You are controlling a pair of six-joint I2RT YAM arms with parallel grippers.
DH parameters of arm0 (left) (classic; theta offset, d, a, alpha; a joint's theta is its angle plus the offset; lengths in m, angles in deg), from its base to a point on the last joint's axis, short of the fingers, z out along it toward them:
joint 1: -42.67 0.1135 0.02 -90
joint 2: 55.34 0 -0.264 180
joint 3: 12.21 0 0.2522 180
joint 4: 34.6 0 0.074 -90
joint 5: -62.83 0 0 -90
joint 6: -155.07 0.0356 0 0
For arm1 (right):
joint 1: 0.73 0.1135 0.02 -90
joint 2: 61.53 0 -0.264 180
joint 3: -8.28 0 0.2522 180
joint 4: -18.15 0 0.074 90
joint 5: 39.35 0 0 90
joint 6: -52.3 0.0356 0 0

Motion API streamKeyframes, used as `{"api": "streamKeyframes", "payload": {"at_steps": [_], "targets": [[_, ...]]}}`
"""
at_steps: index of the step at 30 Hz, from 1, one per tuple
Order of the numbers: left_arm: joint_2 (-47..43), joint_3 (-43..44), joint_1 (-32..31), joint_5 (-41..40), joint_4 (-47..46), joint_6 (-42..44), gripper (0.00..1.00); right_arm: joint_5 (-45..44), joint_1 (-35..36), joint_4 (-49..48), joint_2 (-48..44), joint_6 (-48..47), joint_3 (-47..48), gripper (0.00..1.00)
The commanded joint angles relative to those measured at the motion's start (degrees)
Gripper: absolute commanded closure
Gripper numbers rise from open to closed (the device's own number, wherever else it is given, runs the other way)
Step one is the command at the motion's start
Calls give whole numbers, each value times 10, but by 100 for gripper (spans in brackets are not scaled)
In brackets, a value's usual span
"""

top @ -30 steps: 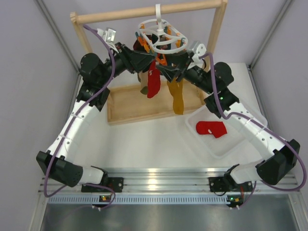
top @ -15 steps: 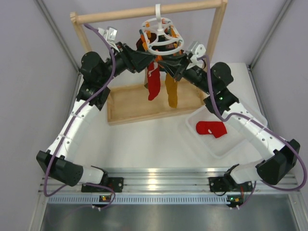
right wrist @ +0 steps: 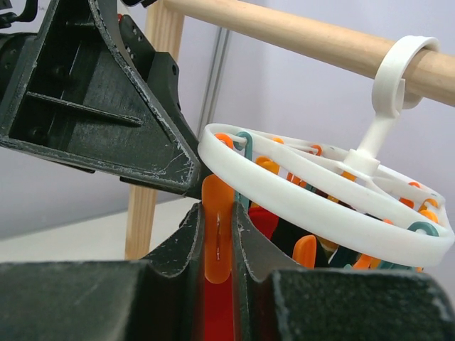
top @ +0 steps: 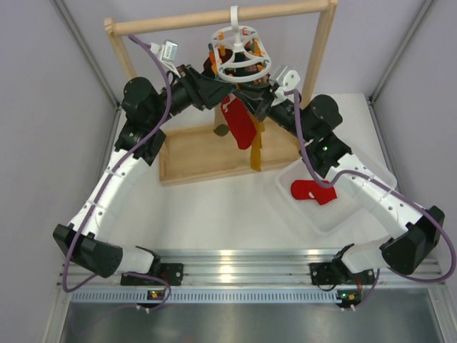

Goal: Clip the socks to the hanger
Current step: Open the clamp at the hanger.

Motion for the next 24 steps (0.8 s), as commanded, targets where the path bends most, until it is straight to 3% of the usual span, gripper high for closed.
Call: {"api": "streamKeyframes", "payload": {"at_steps": [1,24], "targets": [[1,28,-10,-8,-16,-18,37,-3,16,-11,-4,-18,28,100],[17,50,-29,-61,14,18,45,-21,33,-7,-6,-43,28,100]]}}
